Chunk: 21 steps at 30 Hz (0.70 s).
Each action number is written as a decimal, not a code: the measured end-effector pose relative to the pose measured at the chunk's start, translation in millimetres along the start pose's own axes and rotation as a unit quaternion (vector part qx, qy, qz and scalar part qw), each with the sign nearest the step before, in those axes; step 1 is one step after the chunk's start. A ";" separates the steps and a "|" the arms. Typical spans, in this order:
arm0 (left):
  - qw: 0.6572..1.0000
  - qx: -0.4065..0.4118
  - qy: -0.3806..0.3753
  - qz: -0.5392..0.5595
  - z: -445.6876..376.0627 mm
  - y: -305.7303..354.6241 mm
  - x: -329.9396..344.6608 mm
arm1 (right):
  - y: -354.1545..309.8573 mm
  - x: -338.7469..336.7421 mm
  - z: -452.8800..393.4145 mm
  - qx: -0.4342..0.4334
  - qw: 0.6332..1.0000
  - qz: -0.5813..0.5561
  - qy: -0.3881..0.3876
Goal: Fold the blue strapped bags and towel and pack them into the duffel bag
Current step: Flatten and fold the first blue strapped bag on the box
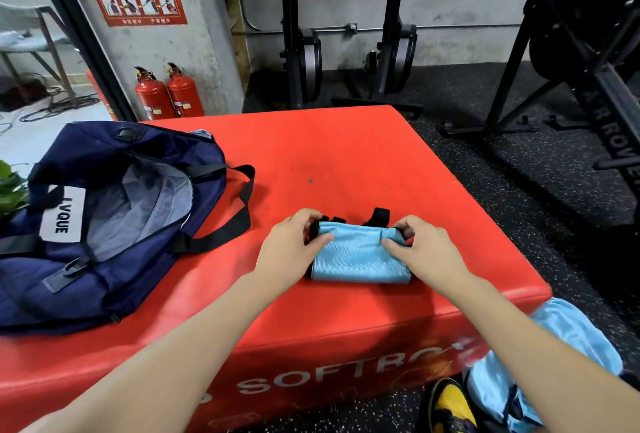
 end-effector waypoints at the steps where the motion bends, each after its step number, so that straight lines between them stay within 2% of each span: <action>1: 1.000 -0.002 -0.006 -0.030 -1.9 -1.4 1.7 | 1.3 0.9 0.4 0.018 0.999 0.026 -0.002; 3: 0.994 0.036 0.006 -0.105 -6.2 -0.8 4.4 | 2.3 1.9 0.1 0.041 0.997 0.060 0.000; 5: 0.984 0.113 0.008 -0.139 -11.3 4.9 7.4 | 1.6 1.9 0.0 0.039 0.995 0.087 0.015; 8: 0.973 0.183 -0.075 -0.117 -18.7 12.2 15.8 | 0.2 1.4 -0.6 0.033 0.992 0.114 0.032; 11: 0.968 0.163 -0.159 -0.107 -22.6 16.9 22.3 | 0.3 0.4 -2.3 0.046 0.989 0.132 0.044; 15: 0.963 0.104 -0.209 -0.137 -20.5 21.0 24.2 | -0.2 -2.6 -1.5 0.055 0.987 0.133 0.065; 21: 0.971 0.034 -0.133 -0.196 -12.4 31.1 14.8 | -1.8 -3.2 5.4 0.052 0.987 0.131 0.077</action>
Point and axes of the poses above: each hand's wrist, its own z-axis away from the middle knuckle, its own x-axis out of the palm, y = z × x, the point moved 2 cm from there along -z, towards the middle knuckle, and after that the axes turned 3 degrees about -x, right-handed, at the moved point
